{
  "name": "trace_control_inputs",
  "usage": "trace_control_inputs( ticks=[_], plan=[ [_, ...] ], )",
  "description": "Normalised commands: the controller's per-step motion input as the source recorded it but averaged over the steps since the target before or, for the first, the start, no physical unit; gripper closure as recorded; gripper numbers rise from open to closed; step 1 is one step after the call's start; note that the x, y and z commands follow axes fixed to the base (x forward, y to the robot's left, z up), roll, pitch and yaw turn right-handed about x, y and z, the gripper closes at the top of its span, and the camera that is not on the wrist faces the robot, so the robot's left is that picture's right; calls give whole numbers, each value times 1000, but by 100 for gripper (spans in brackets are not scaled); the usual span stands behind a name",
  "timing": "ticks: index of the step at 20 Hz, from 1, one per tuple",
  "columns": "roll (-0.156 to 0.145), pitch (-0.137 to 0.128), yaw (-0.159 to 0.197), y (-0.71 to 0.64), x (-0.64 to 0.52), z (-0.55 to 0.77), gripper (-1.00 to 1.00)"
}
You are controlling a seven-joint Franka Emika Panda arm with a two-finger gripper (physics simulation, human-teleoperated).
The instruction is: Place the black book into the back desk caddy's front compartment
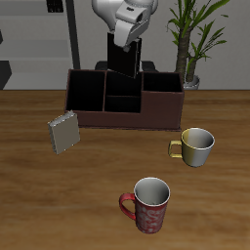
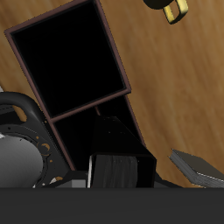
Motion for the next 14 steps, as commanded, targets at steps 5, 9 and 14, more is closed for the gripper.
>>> trace_control_inputs(
  ticks=[5, 9, 14],
  plan=[
    [-114, 11, 108, -361, -78, 127, 100],
    [-89, -24, 194, -537, 104, 318, 100],
    [-87, -69, 91, -451, 156, 320, 100]
  ],
)
